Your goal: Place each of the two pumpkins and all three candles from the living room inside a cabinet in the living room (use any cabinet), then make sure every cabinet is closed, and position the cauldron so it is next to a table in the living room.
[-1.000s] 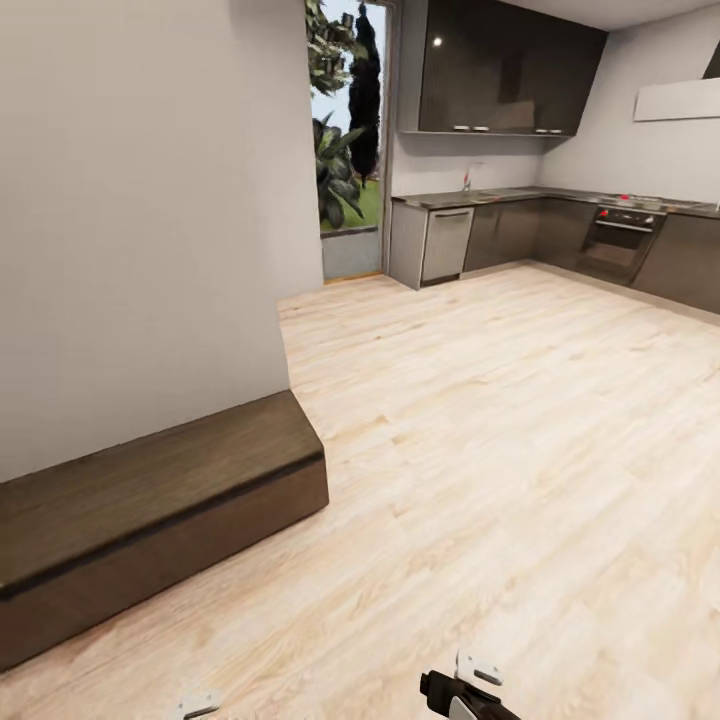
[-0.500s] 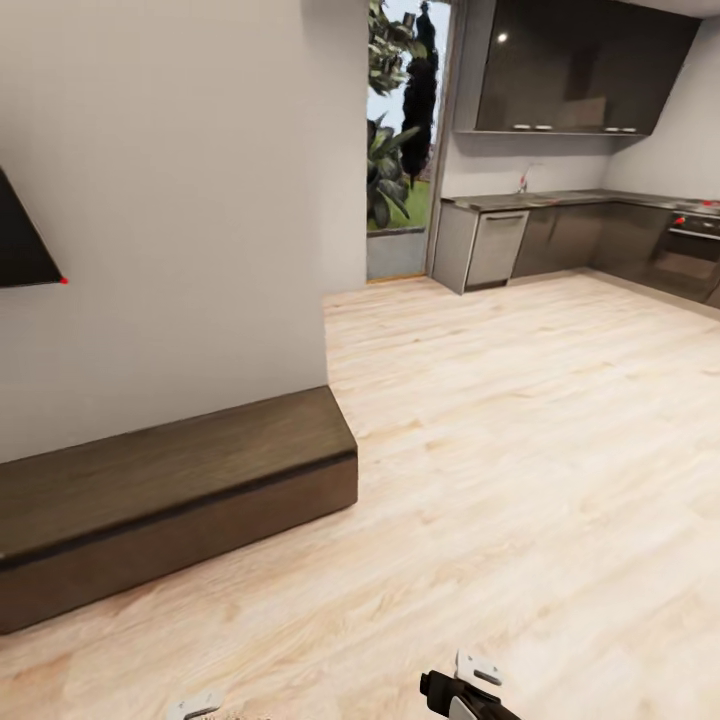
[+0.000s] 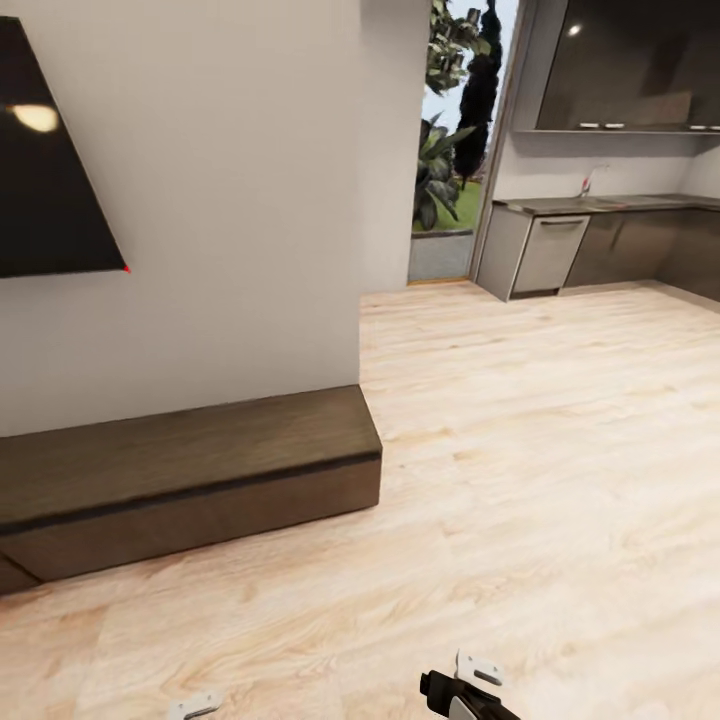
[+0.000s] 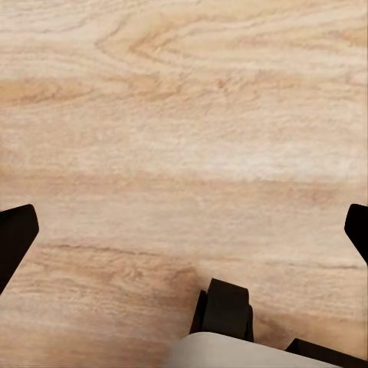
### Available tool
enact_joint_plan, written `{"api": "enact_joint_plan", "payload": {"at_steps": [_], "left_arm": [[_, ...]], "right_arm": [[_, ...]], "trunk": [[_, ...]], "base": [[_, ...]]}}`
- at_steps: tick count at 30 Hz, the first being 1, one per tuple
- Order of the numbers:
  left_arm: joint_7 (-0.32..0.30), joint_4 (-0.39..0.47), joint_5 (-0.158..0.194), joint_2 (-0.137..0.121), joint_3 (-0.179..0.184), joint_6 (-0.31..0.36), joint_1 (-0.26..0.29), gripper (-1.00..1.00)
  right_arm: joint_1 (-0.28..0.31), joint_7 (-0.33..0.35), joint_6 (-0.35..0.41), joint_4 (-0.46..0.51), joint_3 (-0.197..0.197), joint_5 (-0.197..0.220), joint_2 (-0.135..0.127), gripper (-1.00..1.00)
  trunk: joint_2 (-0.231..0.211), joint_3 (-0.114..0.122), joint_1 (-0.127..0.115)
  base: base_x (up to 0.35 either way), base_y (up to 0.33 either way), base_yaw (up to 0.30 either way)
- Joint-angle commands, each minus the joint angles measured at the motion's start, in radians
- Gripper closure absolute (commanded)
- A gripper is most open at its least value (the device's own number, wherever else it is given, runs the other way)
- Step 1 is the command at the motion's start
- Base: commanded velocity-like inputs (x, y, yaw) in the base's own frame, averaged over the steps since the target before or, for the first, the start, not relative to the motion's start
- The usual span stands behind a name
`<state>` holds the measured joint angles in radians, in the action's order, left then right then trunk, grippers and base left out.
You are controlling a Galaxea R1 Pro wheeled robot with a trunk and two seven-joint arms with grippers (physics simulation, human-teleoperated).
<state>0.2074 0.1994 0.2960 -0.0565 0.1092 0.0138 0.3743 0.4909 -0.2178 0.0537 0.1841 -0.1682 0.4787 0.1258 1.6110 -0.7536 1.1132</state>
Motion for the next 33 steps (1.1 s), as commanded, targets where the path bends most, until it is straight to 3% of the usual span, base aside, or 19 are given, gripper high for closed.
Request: {"api": "enact_joint_plan", "payload": {"at_steps": [1, 20, 33], "left_arm": [[0.000, 0.000, 0.000, 0.000, 0.000, 0.000, 0.000, -1.00], [0.000, 0.000, 0.000, 0.000, 0.000, -0.002, 0.000, -1.00], [0.000, 0.000, 0.000, -0.002, 0.000, -0.002, 0.000, -1.00]], "right_arm": [[0.000, 0.000, 0.000, 0.000, 0.000, 0.000, 0.000, -1.00], [0.000, 0.000, 0.000, 0.000, 0.000, 0.000, 0.000, -1.00], [0.000, 0.004, -0.009, -0.001, 0.001, 0.000, -0.002, -1.00]], "trunk": [[0.000, 0.000, 0.000], [0.000, 0.000, 0.000], [0.000, 0.000, 0.000]], "base": [[0.120, -0.169, 0.290], [0.075, -0.063, 0.290], [0.164, 0.114, 0.290]]}}
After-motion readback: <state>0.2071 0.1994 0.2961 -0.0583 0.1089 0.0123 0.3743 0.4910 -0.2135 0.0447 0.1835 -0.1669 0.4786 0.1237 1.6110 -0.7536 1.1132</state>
